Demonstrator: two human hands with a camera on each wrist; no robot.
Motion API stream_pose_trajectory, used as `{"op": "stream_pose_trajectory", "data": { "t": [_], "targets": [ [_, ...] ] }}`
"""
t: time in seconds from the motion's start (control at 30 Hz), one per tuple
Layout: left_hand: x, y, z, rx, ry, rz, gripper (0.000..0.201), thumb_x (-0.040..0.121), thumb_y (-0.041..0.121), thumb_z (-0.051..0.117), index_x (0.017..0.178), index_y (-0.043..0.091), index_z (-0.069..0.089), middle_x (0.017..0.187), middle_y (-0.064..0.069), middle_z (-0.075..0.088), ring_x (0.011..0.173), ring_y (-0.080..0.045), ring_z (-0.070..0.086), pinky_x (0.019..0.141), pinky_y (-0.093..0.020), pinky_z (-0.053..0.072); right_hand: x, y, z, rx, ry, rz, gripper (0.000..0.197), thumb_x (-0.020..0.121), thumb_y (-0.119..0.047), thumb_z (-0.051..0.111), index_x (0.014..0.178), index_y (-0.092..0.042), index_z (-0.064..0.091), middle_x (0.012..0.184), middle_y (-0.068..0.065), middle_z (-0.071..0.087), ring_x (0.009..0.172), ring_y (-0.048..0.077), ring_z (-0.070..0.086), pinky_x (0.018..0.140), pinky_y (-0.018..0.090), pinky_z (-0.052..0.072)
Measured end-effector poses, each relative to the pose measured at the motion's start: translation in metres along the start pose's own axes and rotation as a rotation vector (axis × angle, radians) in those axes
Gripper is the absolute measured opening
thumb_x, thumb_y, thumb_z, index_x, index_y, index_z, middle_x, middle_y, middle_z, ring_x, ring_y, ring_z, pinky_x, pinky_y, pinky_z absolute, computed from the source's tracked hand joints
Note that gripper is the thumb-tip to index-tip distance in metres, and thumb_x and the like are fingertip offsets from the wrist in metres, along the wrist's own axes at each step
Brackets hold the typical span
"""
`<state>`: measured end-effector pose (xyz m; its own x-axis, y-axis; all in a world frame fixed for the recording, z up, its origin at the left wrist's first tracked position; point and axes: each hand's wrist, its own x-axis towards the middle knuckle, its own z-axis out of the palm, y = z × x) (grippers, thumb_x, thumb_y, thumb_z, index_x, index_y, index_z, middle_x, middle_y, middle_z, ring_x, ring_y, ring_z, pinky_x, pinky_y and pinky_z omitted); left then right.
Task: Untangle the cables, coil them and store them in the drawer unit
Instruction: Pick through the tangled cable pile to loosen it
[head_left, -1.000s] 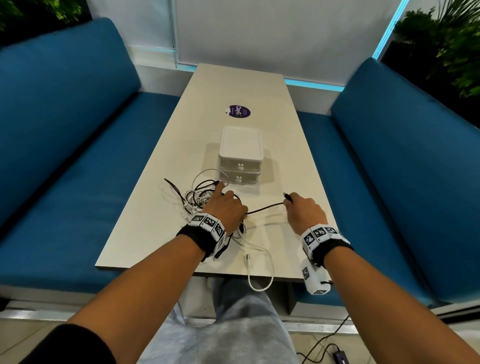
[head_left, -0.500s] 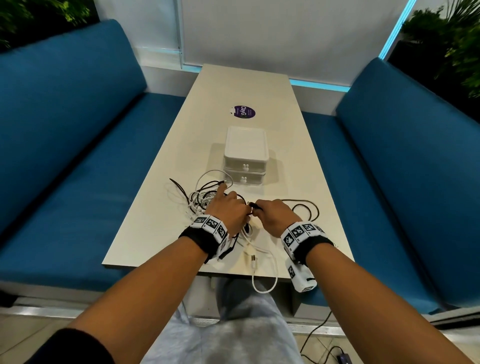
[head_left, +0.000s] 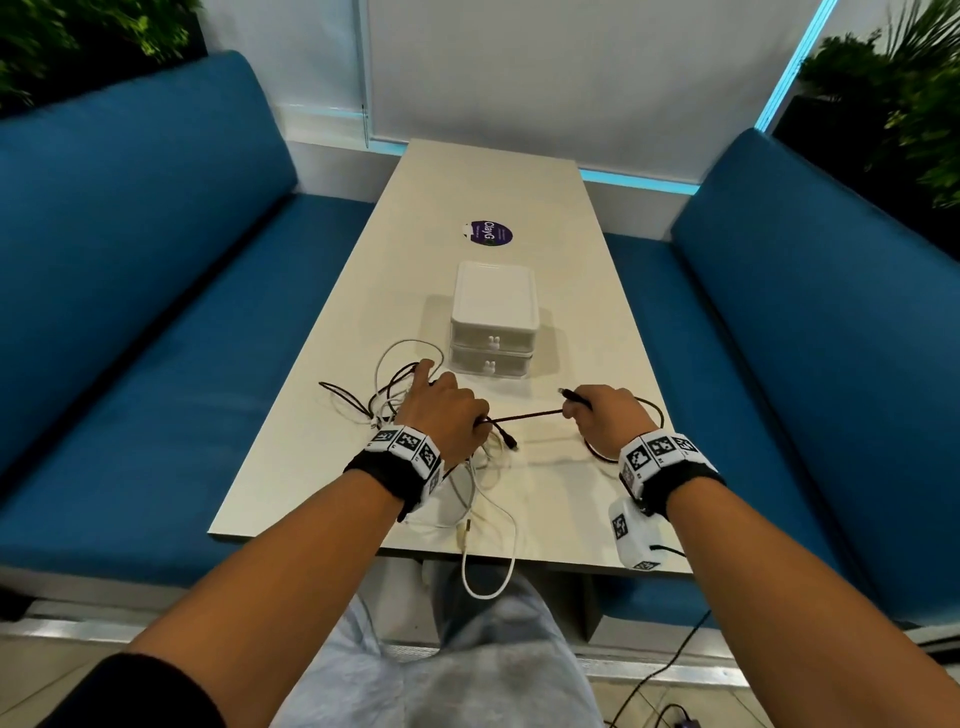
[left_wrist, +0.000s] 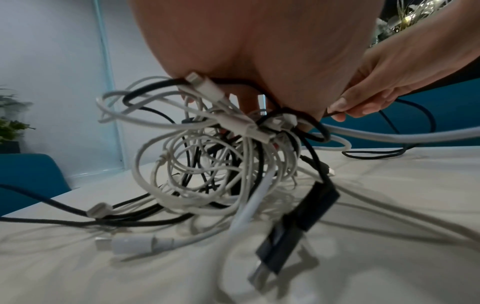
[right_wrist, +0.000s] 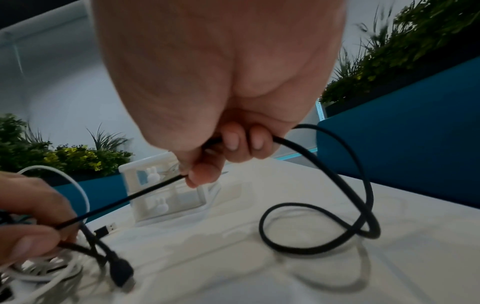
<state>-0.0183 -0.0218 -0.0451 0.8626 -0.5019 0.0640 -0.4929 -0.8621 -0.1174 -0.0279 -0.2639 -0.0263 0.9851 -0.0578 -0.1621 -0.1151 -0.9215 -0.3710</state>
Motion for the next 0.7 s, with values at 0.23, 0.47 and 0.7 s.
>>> {"op": "stream_pose_trajectory", "data": {
  "t": [0.23, 0.47, 0.7],
  "targets": [
    [0.005, 0.027, -0.005, 0.137, -0.040, 0.093, 0.019, 0.084, 0.020, 0.056, 0.094, 0.020, 0.073, 0.099, 0.003, 0.064, 0.109, -0.025, 0.051, 0.114, -0.056, 0.010, -0.016, -0.031, 0.037, -0.036, 0.064, -0.092, 0.038, 0.100, -0.035, 0.040, 0.136, -0.024, 0.045, 0.103, 0.019, 0.065, 0.092, 0.039, 0.061, 0.076, 0.041, 0.052],
    [0.005, 0.022, -0.006, 0.092, -0.014, 0.055, 0.028, 0.087, 0.018, 0.047, 0.104, 0.024, 0.068, 0.097, 0.004, 0.065, 0.108, -0.022, 0.055, 0.113, -0.053, 0.013, -0.010, -0.053, 0.051, 0.077, 0.009, -0.271, 0.042, 0.098, -0.027, 0.040, 0.140, -0.033, 0.043, 0.109, 0.017, 0.068, 0.098, 0.036, 0.063, 0.085, 0.041, 0.051],
    [0.004, 0.015, -0.004, 0.046, 0.045, 0.063, 0.021, 0.093, 0.029, 0.046, 0.103, 0.023, 0.063, 0.099, 0.004, 0.065, 0.106, -0.022, 0.056, 0.111, -0.053, 0.015, -0.011, -0.051, 0.043, 0.071, -0.014, -0.287, 0.025, 0.100, -0.034, 0.047, 0.096, -0.013, 0.060, 0.089, 0.013, 0.069, 0.083, 0.033, 0.061, 0.069, 0.039, 0.046]
  ]
}}
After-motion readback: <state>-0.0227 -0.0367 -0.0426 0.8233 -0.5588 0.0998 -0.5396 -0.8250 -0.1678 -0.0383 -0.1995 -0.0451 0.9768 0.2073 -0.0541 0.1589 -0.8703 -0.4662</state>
